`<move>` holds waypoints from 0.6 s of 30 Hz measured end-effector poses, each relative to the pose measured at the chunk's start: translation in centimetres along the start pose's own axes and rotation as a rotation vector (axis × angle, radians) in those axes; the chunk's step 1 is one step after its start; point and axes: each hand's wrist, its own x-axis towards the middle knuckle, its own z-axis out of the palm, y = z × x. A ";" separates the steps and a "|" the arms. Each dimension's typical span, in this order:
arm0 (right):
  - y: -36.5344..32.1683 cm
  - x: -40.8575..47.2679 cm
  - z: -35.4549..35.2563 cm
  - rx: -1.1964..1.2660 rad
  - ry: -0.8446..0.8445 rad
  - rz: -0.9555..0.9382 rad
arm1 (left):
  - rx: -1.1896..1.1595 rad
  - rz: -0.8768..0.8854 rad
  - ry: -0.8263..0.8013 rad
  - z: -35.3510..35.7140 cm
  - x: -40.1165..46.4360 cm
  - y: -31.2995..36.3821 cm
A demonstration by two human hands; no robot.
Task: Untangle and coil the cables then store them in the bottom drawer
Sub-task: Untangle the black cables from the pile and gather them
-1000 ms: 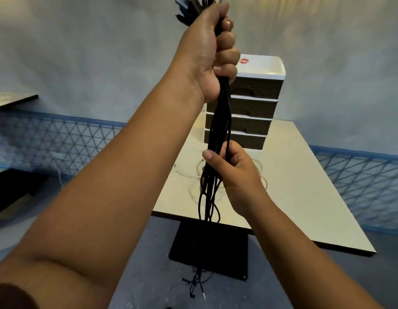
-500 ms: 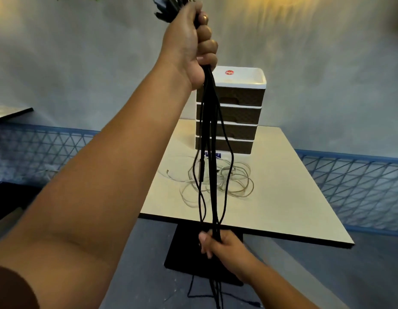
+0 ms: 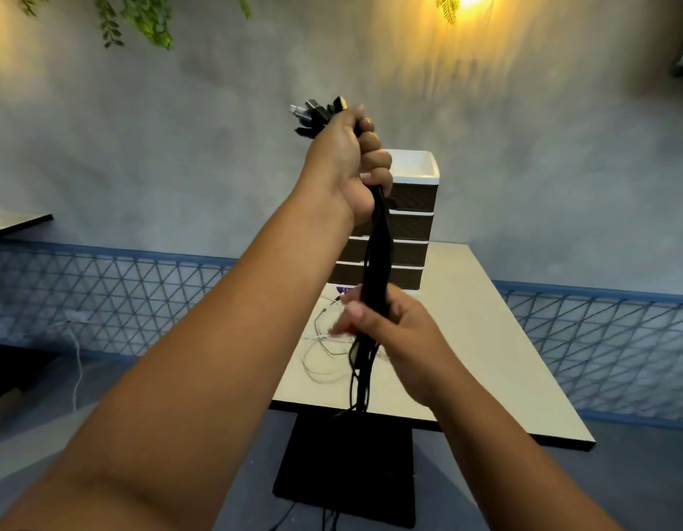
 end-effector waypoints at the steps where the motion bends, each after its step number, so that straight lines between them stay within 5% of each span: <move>1: 0.3 -0.2 0.1 0.055 -0.032 0.016 | -0.031 0.000 0.032 -0.2 0.1 0.5; 7: 1.1 -1.3 -1.6 0.105 -0.169 0.146 | -0.337 0.056 0.335 -4.2 1.0 2.7; 18: 3.4 -2.8 -5.2 -0.050 -0.336 0.347 | -0.359 0.132 0.796 -12.4 1.3 2.7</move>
